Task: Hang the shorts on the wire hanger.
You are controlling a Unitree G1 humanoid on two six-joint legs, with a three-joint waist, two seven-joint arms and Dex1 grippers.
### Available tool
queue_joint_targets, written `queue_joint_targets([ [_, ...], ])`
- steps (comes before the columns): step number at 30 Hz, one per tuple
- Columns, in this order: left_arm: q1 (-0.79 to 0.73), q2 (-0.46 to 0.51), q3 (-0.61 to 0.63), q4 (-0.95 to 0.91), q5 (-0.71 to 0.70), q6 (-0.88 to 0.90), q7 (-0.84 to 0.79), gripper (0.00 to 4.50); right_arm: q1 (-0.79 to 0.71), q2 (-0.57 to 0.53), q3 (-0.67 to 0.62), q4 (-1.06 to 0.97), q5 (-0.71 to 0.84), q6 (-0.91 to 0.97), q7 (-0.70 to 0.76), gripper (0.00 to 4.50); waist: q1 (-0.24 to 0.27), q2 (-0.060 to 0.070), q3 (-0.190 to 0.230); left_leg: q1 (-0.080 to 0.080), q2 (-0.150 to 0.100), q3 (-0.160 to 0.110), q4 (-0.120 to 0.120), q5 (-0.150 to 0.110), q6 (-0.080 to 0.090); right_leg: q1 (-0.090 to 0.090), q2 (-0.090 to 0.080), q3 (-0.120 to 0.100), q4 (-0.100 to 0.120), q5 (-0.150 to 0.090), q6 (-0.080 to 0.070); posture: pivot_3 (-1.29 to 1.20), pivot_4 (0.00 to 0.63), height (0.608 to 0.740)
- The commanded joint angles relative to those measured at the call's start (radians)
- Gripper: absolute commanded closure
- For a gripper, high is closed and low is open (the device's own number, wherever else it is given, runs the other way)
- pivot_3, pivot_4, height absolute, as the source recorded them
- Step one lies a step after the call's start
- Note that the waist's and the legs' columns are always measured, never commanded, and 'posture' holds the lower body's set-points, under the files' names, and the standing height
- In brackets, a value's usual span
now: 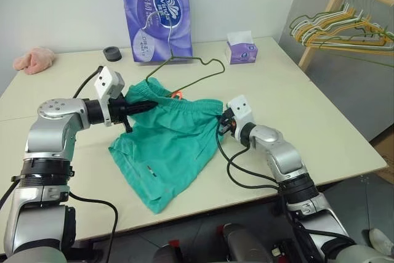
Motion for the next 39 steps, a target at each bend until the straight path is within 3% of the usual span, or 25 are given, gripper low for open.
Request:
queue_joint_targets([
  [1,0.002,0.015,0.05,-0.046,-0.032,0.006,0.015,4.49,-0.009,-0.03,-0.026,-0.022,0.005,-0.042,0.036,4.5,-0.001,0.0,0.0,0.0,0.0,0.0,0.0,0.0,0.0,0.0,0.0,0.0,0.0,0.0,0.0,-0.18,0.056,0.74],
  [6,0.019,0.024,0.054,-0.076,-0.064,0.048,0.001,4.49,0.019,-0.05,0.005,-0.075,-0.001,-0.076,0.086,4.5,-0.004,0.0,0.0,0.0,0.0,0.0,0.0,0.0,0.0,0.0,0.0,0.0,0.0,0.0,0.0,-0.19,0.057,0.74],
  [8,0.028,0.046,0.066,-0.105,-0.112,0.115,-0.035,4.49,0.039,-0.109,0.009,-0.084,-0.037,-0.122,0.107,4.5,-0.003,0.0,0.0,0.0,0.0,0.0,0.0,0.0,0.0,0.0,0.0,0.0,0.0,0.0,0.0,-0.19,0.057,0.74],
  [16,0.064,0.133,0.095,-0.298,-0.318,0.37,-0.128,4.49,0.048,-0.245,-0.087,-0.002,-0.025,-0.133,0.12,4.5,0.001,0.0,0.0,0.0,0.0,0.0,0.0,0.0,0.0,0.0,0.001,0.0,-0.001,0.0,0.0,-0.19,0.061,0.74],
  [19,0.097,0.169,0.071,-0.339,-0.319,0.37,-0.168,4.49,0.042,-0.265,-0.099,0.007,-0.022,-0.137,0.122,4.5,-0.004,0.0,0.0,0.001,0.0,0.001,-0.001,0.0,0.0,0.0,0.001,0.001,-0.001,0.0,0.0,-0.19,0.062,0.74],
  [26,0.088,0.178,0.006,-0.165,-0.144,0.17,-0.132,4.49,0.073,-0.288,-0.105,-0.051,-0.02,-0.135,0.128,4.5,-0.003,0.0,0.0,0.001,0.0,0.001,-0.001,0.0,0.0,0.0,0.002,0.001,-0.001,0.0,0.0,-0.2,0.064,0.74],
  [39,0.13,0.191,0.005,-0.21,-0.172,0.181,-0.197,4.49,0.098,-0.295,-0.103,-0.089,-0.013,-0.106,0.126,4.5,-0.002,0.0,0.0,0.001,0.001,0.001,-0.001,0.0,0.0,0.0,0.002,0.002,-0.001,0.0,0.0,-0.2,0.064,0.74],
])
